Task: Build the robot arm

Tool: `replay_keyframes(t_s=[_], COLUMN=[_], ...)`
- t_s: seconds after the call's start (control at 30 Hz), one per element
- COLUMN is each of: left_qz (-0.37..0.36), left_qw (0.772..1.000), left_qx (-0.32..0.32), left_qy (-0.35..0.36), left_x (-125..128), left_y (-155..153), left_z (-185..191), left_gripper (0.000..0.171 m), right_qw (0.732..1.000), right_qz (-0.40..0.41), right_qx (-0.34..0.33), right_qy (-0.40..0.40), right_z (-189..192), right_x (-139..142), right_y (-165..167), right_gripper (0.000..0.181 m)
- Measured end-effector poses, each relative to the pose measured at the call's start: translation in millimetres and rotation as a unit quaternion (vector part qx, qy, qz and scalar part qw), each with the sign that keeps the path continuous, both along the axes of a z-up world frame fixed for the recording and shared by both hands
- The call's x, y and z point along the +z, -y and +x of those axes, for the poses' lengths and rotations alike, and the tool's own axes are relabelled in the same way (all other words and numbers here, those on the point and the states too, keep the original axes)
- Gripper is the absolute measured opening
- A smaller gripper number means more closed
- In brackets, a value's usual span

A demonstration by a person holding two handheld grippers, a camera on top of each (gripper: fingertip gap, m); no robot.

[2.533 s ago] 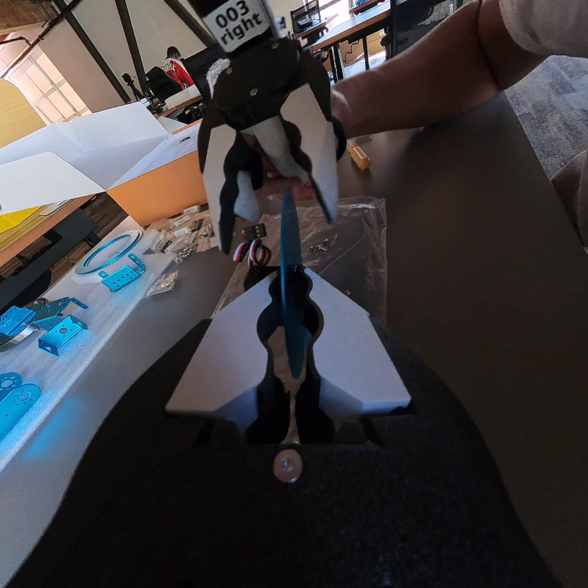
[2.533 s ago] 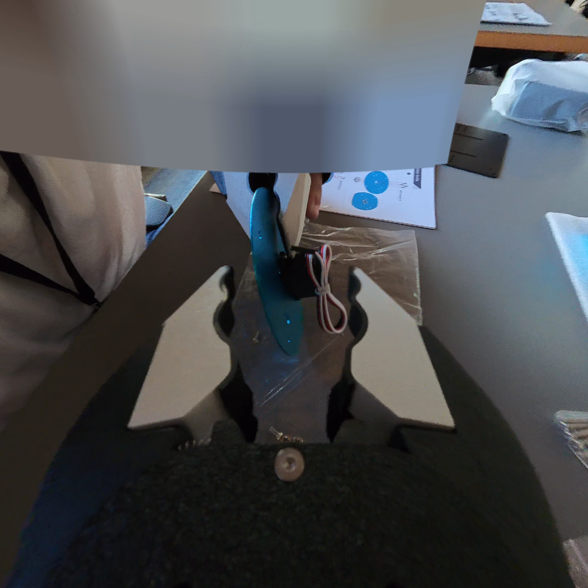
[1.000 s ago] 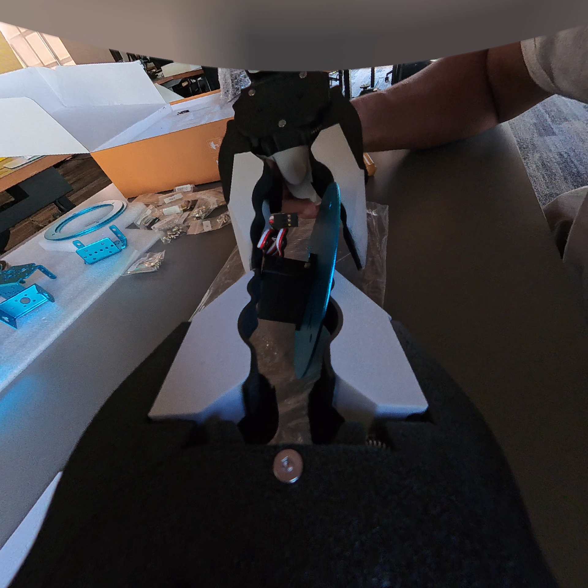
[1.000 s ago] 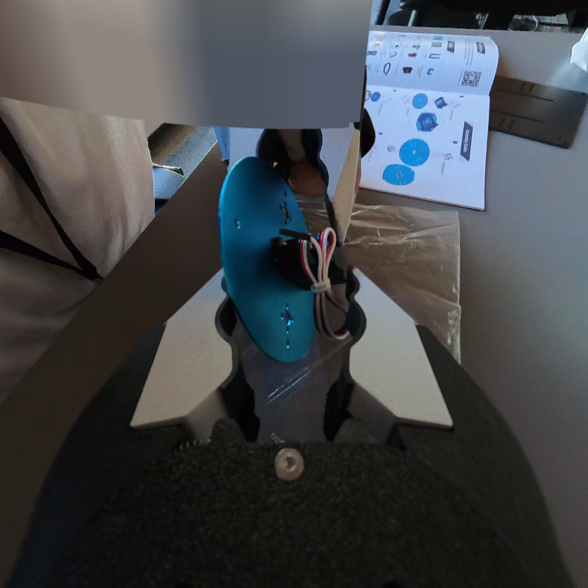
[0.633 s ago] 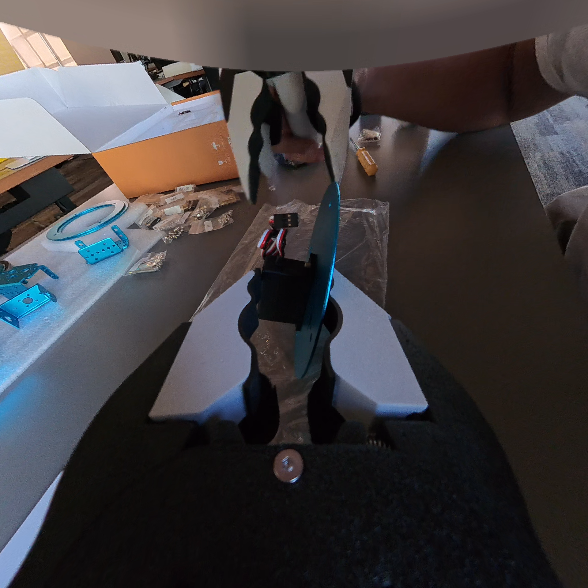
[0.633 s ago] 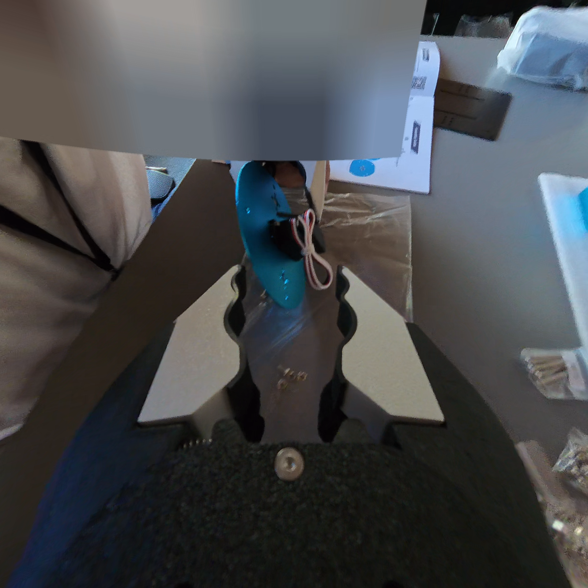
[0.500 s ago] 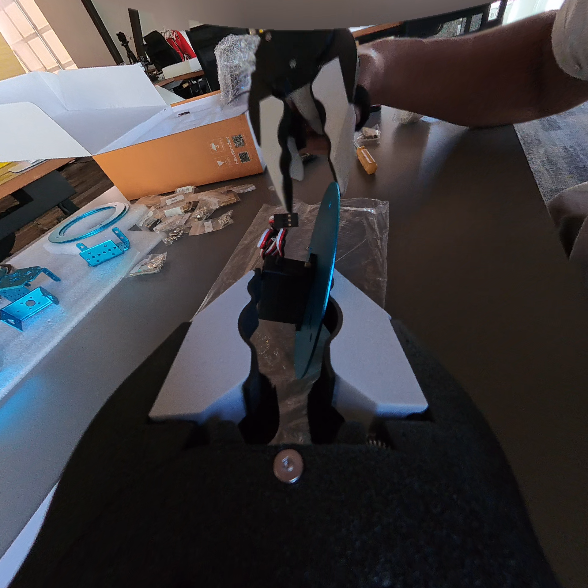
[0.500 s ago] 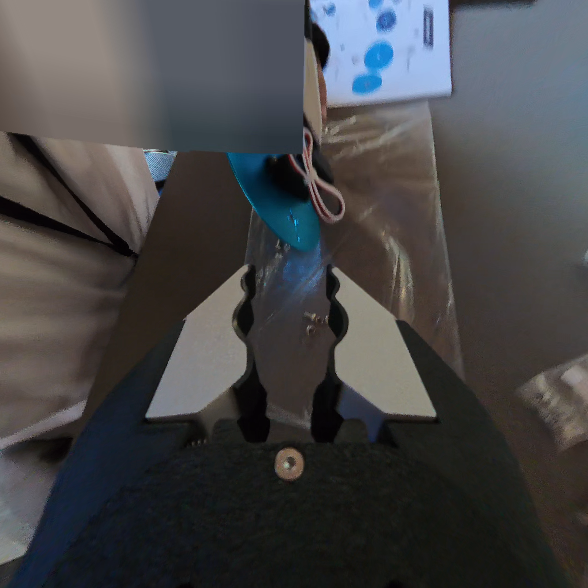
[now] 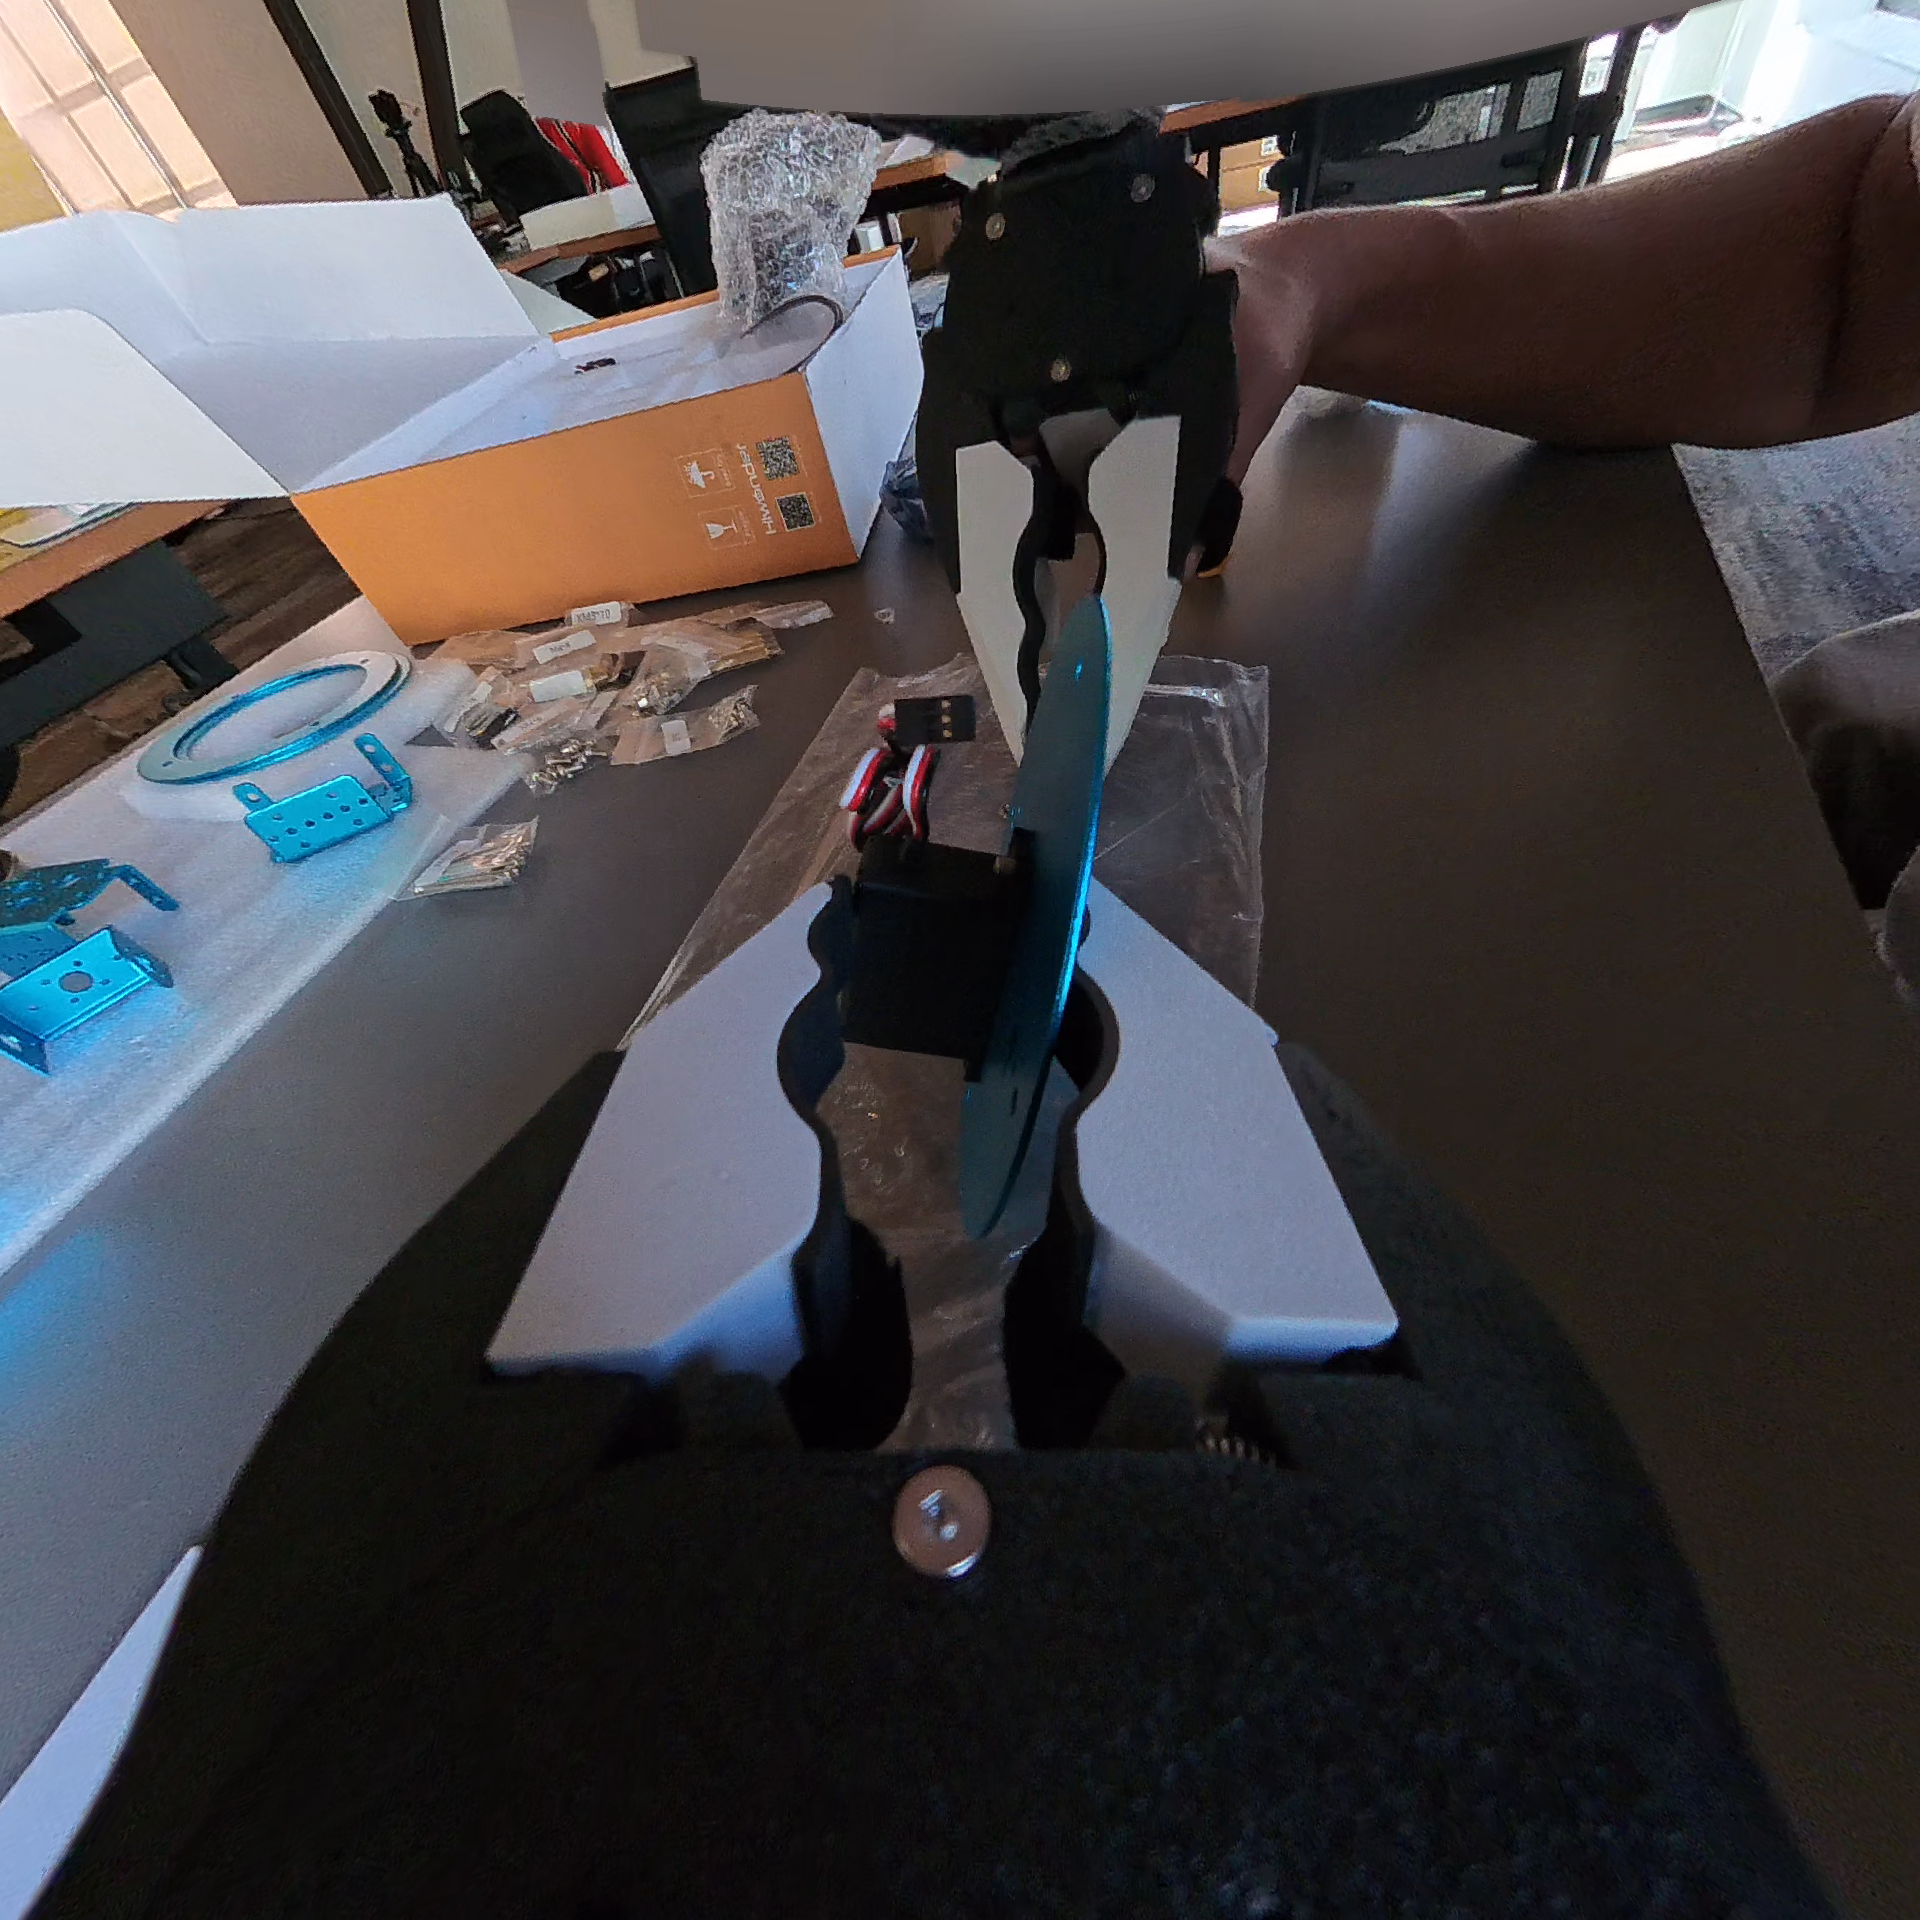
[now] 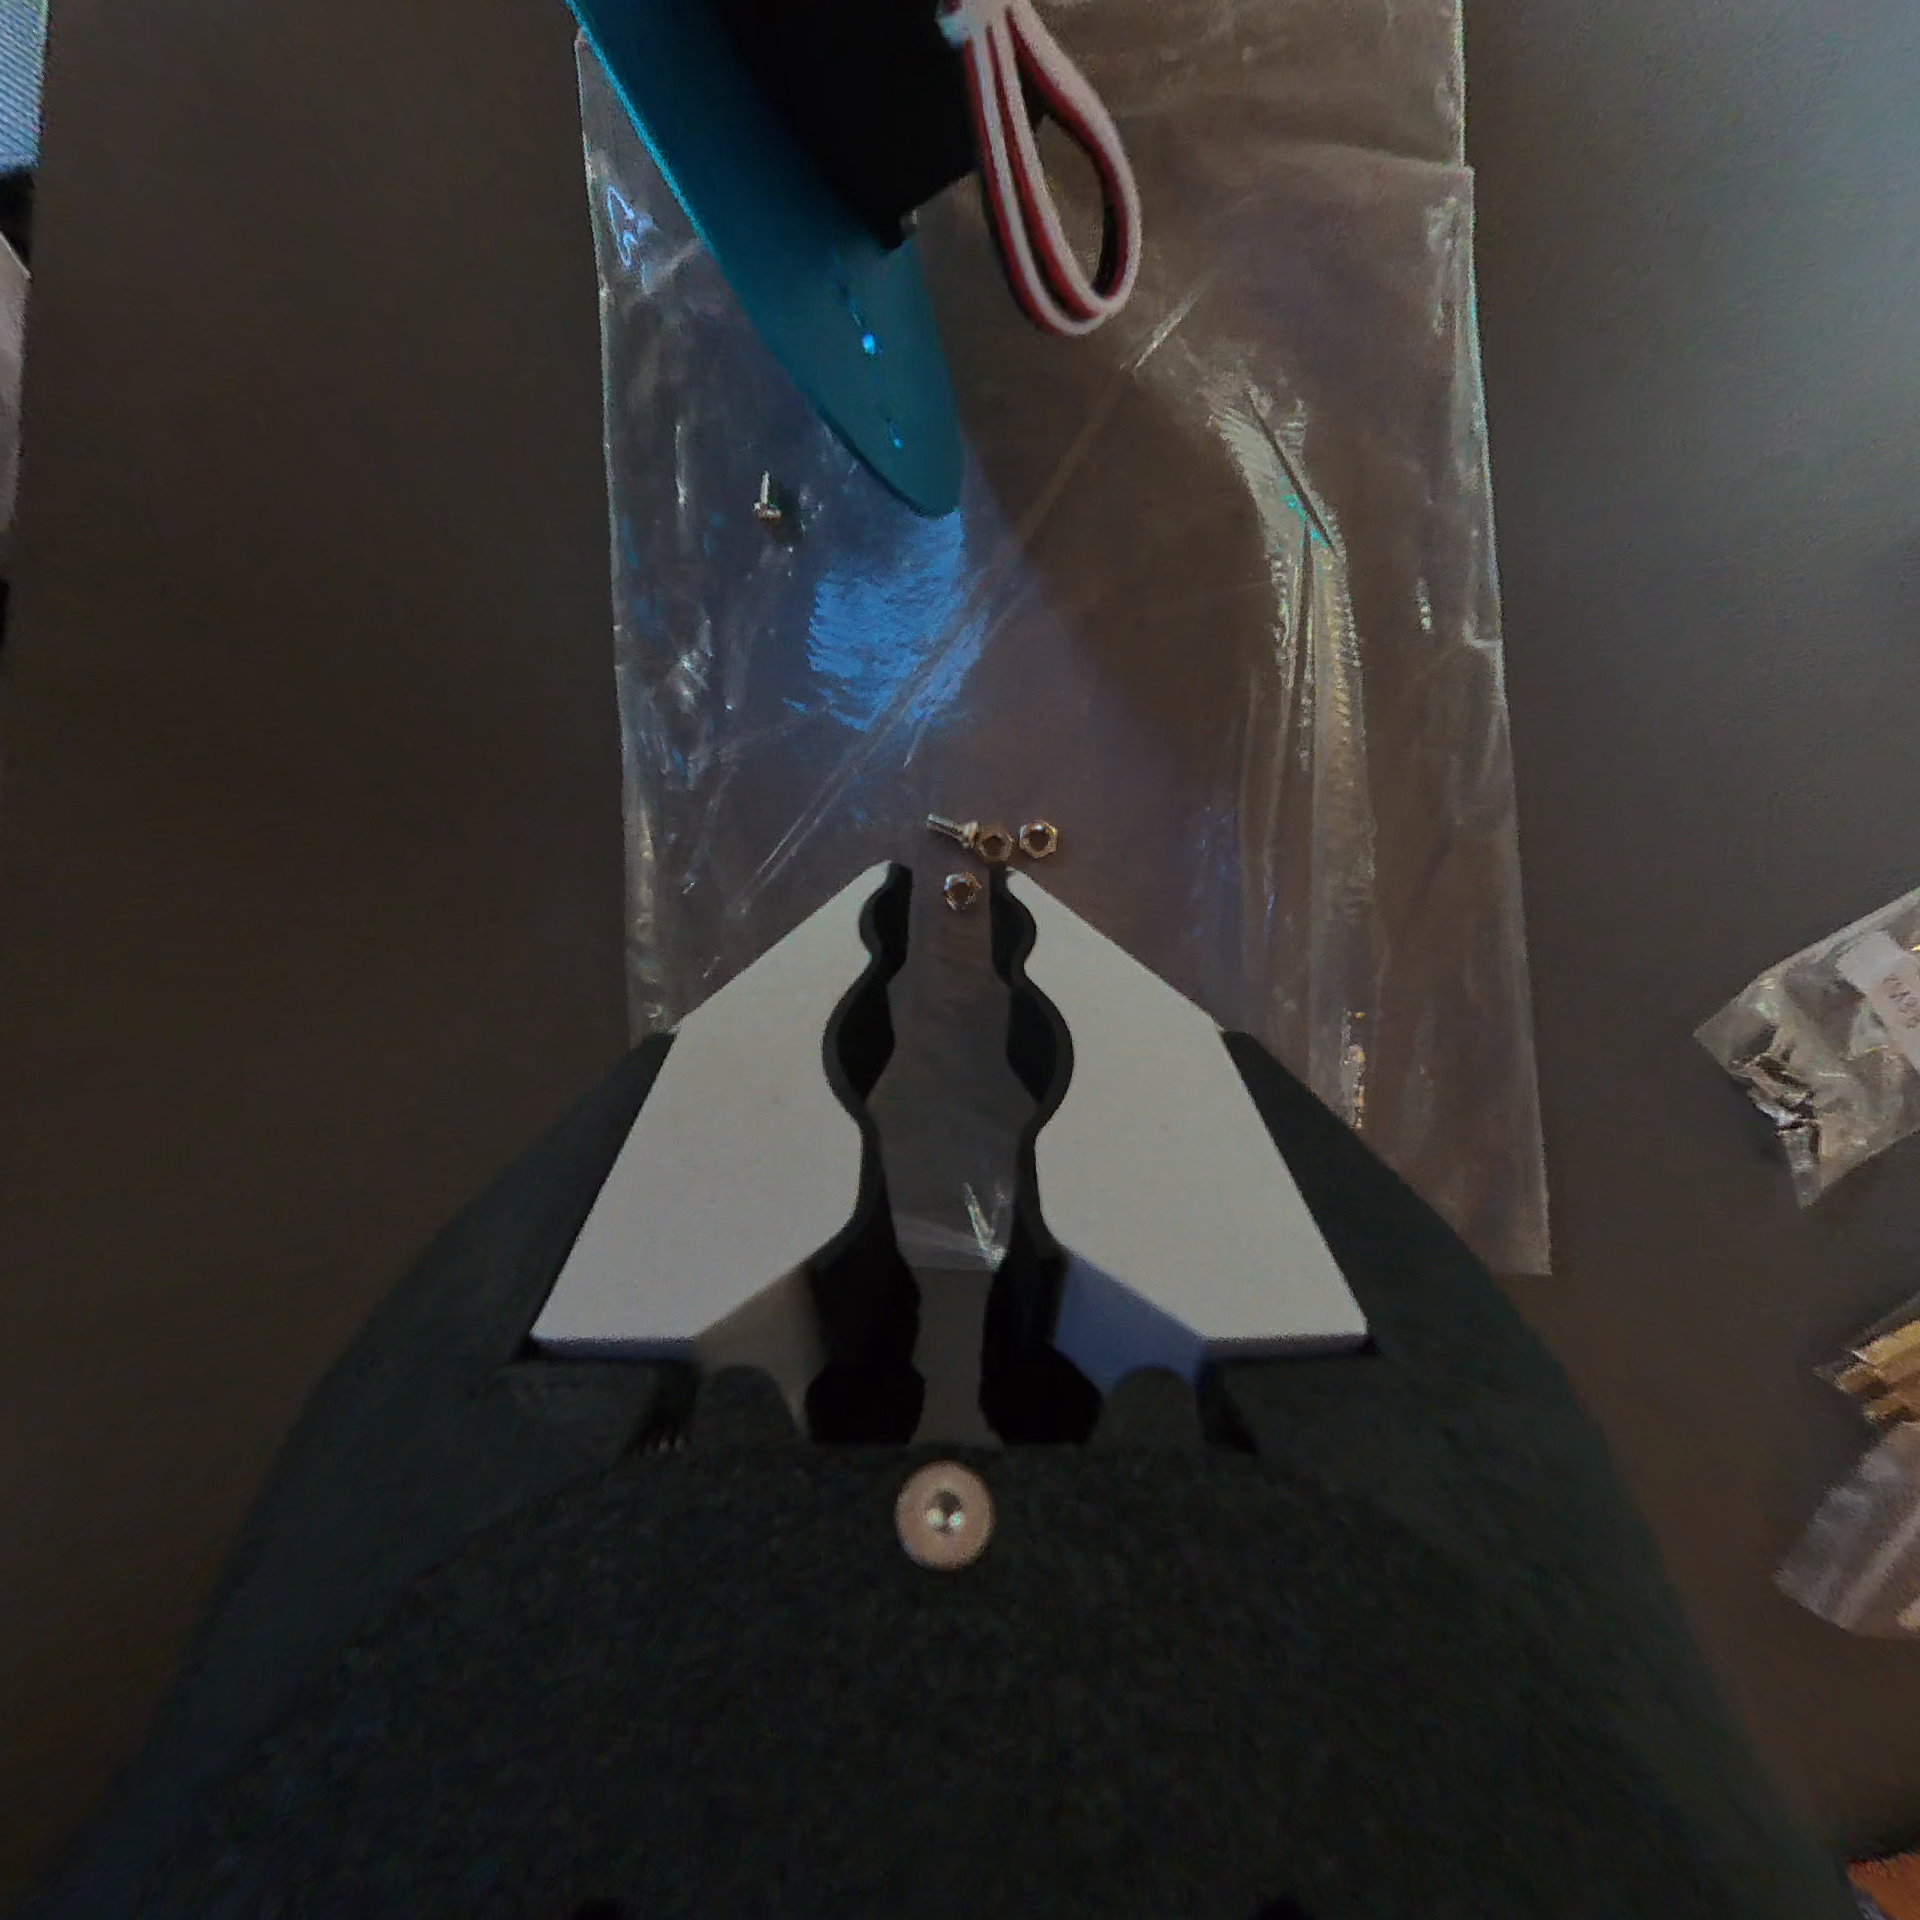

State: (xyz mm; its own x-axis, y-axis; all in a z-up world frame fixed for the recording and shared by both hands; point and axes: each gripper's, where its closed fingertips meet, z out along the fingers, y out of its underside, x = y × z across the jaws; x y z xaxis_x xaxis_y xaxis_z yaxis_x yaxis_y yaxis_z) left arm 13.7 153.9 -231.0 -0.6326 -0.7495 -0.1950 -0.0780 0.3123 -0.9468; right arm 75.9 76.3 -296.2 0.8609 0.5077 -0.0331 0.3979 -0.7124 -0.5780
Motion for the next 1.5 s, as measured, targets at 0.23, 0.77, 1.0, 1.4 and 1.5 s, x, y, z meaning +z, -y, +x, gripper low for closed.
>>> replay_keyframes(t_s=[0.23,0.77,1.0,1.4,1.5], left_qz=[0.067,0.191,0.252,0.284,0.288], left_qw=[0.997,0.976,0.958,0.947,0.945], left_qx=[-0.003,0.021,0.033,0.045,0.049], left_qy=[0.045,0.106,0.136,0.144,0.145], left_x=[-3,-11,-16,-18,-19], left_y=[9,26,35,41,41], left_z=[-6,-12,-14,-17,-17], left_gripper=[0.037,0.037,0.037,0.037,0.037], right_qw=[0.999,0.985,0.960,0.945,0.940], right_qz=[0.002,-0.014,0.049,0.020,0.012], right_qx=[-0.002,-0.117,-0.249,-0.324,-0.337], right_qy=[0.038,-0.125,-0.118,-0.043,-0.056], right_z=[5,-86,-105,-87,-87], right_x=[-5,73,71,46,44], right_y=[0,-32,-31,-32,-33], right_gripper=[0.006,0.006,0.006,0.006,0.006])
